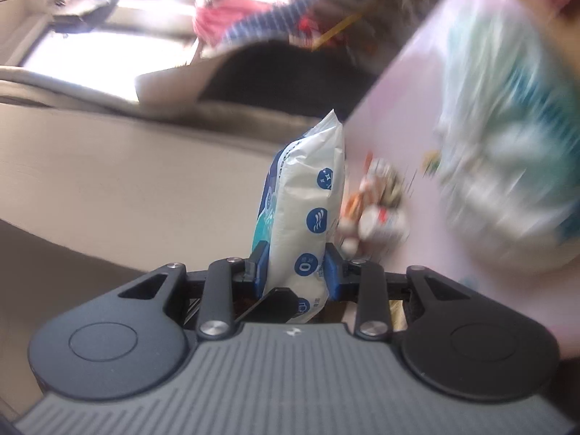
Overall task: Organize soft objects
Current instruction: 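Lift the wet-wipe pack with the right tool and carry it over the box, then lower the wet-wipe pack into the box and open the right tool, then move the right tool back to the pink plush toy on the table, then close the right tool on the pink plush toy's head and lift it, then carry the pink plush toy with the right tool over the box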
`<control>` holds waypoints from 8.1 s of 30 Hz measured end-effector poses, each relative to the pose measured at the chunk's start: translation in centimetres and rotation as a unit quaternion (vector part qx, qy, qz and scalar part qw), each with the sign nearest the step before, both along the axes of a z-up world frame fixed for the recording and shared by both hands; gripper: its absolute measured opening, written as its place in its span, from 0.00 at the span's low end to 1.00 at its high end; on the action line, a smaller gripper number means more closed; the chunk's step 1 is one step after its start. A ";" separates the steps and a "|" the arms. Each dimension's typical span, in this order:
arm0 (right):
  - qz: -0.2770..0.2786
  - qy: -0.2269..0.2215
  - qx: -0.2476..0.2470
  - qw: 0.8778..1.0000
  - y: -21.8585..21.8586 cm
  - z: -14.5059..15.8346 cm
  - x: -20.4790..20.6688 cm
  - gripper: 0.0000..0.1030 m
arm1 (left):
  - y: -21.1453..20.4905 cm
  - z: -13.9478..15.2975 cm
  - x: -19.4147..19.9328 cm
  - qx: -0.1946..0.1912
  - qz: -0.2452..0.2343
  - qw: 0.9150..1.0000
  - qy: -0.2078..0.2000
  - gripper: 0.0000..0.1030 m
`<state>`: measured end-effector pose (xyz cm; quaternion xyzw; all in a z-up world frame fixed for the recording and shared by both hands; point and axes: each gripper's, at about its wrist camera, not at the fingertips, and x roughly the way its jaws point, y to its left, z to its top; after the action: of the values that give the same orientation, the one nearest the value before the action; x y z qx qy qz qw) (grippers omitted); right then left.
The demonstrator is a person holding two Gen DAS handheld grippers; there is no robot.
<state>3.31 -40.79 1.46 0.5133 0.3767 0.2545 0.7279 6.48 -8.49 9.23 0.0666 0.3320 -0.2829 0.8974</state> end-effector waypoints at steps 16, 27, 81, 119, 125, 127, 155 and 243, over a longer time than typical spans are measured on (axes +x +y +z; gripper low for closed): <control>-0.092 0.037 -0.056 0.993 -20.0 -3.3 1.2 0.28 | -17.5 -5.4 7.3 -0.063 -0.100 0.987 0.104 0.78; -0.027 0.075 -0.181 0.980 -22.2 -7.9 8.7 0.28 | -11.4 -5.0 6.9 -0.047 -0.040 0.995 0.074 0.73; 0.019 -0.028 -0.275 0.961 -5.4 1.1 5.5 0.52 | 12.1 -9.2 -6.3 0.046 0.246 0.968 -0.027 0.74; 0.237 -0.086 -0.300 0.920 36.3 -8.1 26.7 0.48 | 30.5 -14.2 -6.5 0.045 0.407 0.912 -0.008 0.74; 0.193 -0.139 -0.237 0.942 30.9 -1.7 24.2 0.49 | 29.4 -13.2 -7.1 0.039 0.394 0.918 -0.017 0.74; 0.188 -0.158 -0.229 0.942 28.5 0.4 22.4 0.49 | 29.0 -12.9 -7.3 0.029 0.388 0.921 -0.017 0.74; 0.259 -0.111 -0.386 0.878 20.5 -5.6 2.2 0.67 | 20.2 -11.8 -8.7 -0.030 0.241 0.968 0.056 0.61; -0.105 -0.027 -0.175 0.979 -19.0 1.3 -1.3 0.55 | -10.4 -3.0 4.4 -0.140 -0.071 0.975 0.157 0.77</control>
<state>2.06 -59.81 2.77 0.4078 0.3401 0.1206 0.8388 10.92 -18.88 6.21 -0.0819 0.4201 -0.3963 0.8122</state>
